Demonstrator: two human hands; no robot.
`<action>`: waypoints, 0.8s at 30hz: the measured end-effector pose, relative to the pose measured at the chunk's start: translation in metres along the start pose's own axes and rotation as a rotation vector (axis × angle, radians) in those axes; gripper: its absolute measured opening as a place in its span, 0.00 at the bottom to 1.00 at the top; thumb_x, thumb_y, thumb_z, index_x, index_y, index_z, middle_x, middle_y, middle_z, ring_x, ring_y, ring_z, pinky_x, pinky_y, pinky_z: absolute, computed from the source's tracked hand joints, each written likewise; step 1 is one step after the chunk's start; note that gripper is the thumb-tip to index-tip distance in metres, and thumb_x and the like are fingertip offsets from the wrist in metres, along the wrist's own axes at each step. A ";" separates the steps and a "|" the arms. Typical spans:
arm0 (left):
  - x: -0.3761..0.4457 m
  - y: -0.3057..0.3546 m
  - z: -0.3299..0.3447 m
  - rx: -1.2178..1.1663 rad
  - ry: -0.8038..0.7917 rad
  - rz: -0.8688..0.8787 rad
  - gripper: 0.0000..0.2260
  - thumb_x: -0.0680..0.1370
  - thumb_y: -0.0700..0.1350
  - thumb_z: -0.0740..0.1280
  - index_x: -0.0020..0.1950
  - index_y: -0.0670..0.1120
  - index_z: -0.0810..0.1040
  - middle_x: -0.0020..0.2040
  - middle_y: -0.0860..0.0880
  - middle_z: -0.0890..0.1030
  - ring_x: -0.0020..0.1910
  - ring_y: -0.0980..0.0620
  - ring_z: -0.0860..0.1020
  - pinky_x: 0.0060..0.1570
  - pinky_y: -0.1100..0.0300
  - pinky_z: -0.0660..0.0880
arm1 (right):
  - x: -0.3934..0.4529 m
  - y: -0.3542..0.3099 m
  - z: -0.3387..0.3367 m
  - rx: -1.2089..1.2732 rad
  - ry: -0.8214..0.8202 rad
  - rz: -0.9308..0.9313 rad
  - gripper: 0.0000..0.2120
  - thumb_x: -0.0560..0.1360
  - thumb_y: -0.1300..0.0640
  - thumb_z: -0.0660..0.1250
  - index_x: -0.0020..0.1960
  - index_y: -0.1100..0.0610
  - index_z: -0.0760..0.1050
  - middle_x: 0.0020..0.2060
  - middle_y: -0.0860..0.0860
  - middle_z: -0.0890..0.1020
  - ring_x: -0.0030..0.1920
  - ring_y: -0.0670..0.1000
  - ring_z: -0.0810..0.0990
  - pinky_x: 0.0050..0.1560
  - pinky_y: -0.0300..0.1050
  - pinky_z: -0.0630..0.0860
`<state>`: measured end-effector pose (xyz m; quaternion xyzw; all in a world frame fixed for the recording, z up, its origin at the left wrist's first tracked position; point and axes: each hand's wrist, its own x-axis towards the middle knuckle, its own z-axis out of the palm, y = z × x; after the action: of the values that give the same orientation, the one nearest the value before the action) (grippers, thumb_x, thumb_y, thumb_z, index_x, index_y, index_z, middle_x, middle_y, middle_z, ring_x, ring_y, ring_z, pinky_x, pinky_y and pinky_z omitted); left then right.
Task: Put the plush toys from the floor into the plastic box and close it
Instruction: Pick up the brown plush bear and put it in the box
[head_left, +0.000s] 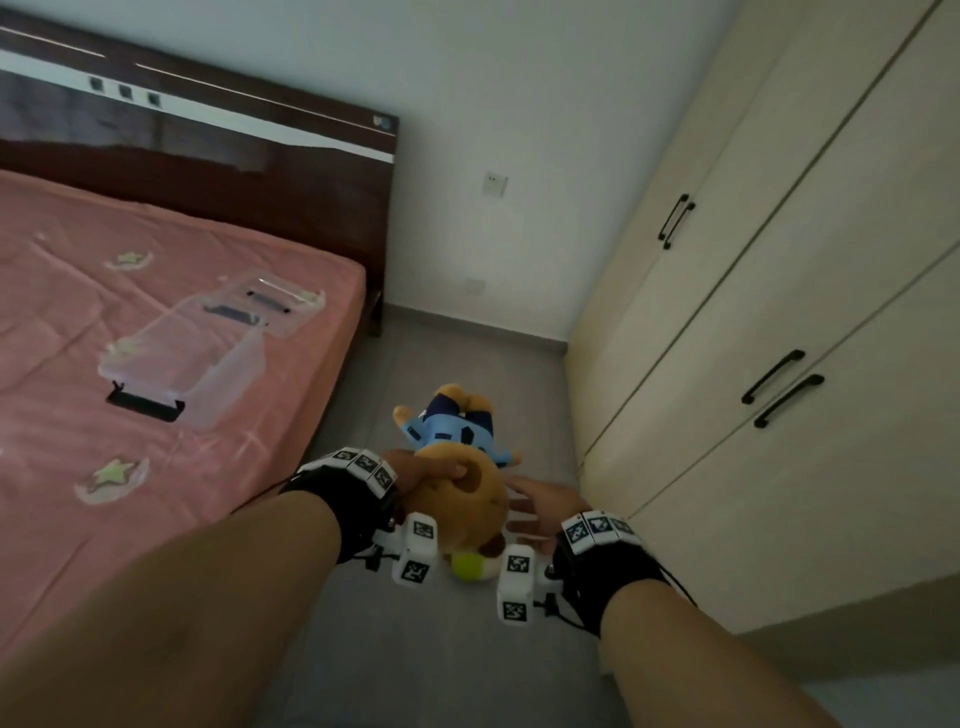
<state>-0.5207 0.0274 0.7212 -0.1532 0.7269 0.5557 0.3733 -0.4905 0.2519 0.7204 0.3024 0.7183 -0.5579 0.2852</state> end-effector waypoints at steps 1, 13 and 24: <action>0.008 0.012 -0.008 -0.012 0.002 -0.002 0.35 0.62 0.62 0.77 0.61 0.46 0.73 0.53 0.41 0.83 0.50 0.40 0.82 0.54 0.43 0.79 | 0.009 -0.014 0.005 0.008 -0.027 0.001 0.23 0.69 0.41 0.75 0.57 0.54 0.82 0.54 0.54 0.85 0.53 0.60 0.83 0.59 0.59 0.79; 0.123 0.120 -0.109 -0.186 0.085 -0.090 0.45 0.48 0.65 0.79 0.59 0.49 0.72 0.51 0.41 0.83 0.49 0.39 0.82 0.49 0.45 0.80 | 0.155 -0.189 0.038 -0.097 -0.275 -0.125 0.36 0.52 0.35 0.82 0.55 0.48 0.78 0.55 0.55 0.81 0.56 0.64 0.81 0.59 0.66 0.78; 0.154 0.118 -0.291 -0.639 0.481 -0.015 0.45 0.60 0.68 0.74 0.68 0.44 0.69 0.60 0.37 0.78 0.55 0.35 0.79 0.55 0.37 0.77 | 0.219 -0.354 0.209 -0.072 -0.392 -0.092 0.51 0.52 0.35 0.82 0.68 0.59 0.73 0.56 0.64 0.82 0.48 0.63 0.84 0.39 0.57 0.85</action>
<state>-0.8077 -0.1723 0.7234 -0.3927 0.5830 0.6992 0.1302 -0.8855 0.0052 0.7351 0.1445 0.6816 -0.5924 0.4045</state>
